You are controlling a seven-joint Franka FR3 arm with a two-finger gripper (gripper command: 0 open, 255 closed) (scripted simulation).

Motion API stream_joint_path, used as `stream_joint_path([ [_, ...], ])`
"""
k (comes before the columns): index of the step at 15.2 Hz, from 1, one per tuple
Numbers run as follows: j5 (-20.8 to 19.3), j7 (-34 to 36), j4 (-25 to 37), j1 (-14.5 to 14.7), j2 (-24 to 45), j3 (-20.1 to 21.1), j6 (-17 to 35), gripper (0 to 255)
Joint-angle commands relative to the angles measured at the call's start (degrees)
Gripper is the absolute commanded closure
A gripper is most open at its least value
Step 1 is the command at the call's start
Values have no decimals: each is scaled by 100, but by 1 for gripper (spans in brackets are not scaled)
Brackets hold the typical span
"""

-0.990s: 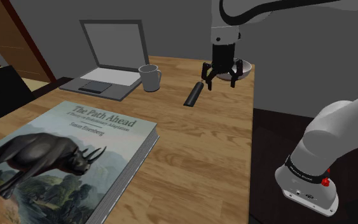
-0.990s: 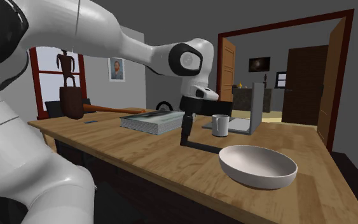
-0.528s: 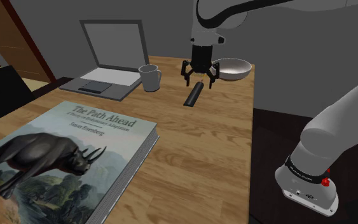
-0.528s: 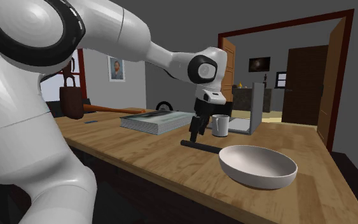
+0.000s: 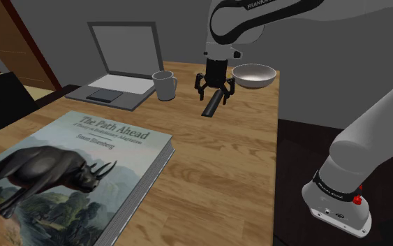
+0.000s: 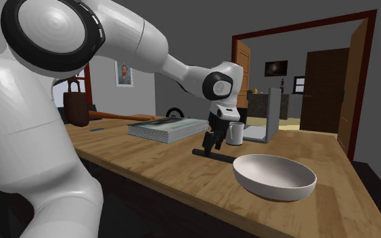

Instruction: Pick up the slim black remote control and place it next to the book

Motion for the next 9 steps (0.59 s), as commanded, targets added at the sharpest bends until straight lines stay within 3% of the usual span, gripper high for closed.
stream_joint_path([
  [1, 14, 1, -100, 14, 19, 25, 126, 0],
  [8, 14, 1, -100, 14, 19, 25, 126, 0],
  [9, 14, 1, -100, 14, 19, 25, 126, 255],
])
